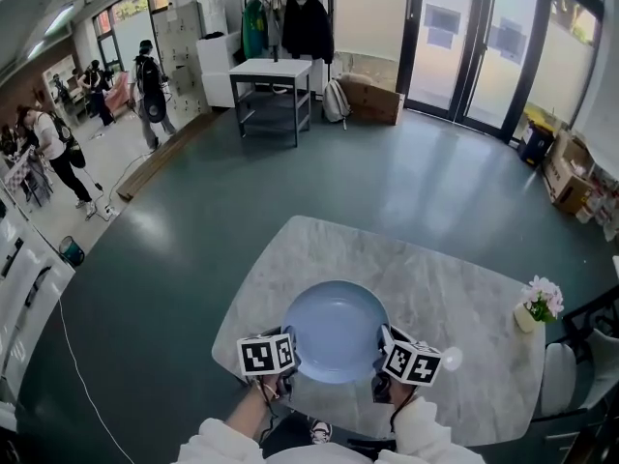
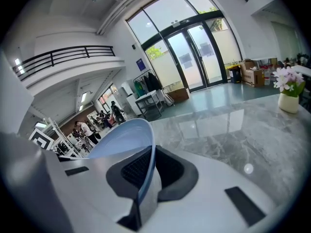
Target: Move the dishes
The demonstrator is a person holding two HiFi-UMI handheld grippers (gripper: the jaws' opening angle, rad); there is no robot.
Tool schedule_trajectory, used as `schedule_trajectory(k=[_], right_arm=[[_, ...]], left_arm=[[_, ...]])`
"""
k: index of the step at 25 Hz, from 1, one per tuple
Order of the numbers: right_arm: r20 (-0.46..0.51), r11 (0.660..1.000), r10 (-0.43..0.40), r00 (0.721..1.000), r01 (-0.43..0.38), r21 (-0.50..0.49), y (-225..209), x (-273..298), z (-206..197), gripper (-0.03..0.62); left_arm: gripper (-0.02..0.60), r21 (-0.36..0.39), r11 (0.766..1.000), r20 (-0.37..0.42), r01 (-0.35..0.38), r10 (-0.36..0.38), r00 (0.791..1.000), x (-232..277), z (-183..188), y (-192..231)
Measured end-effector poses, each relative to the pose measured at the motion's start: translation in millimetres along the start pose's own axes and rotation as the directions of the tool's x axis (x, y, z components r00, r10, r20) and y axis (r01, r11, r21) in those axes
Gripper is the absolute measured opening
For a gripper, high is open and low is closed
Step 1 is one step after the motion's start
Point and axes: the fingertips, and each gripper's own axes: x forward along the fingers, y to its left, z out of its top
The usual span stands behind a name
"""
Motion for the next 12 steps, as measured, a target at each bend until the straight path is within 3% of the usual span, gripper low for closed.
schedule_trajectory(k=[12], right_arm=[[-0.014,1.0,-0.013,1.0,0.013,-0.002,11.7,48.3,29.8,0.071]], left_arm=[[0.028,-0.002,1.0,-0.014,0.004,-0.004,1.0,35.7,48.6,21.6]])
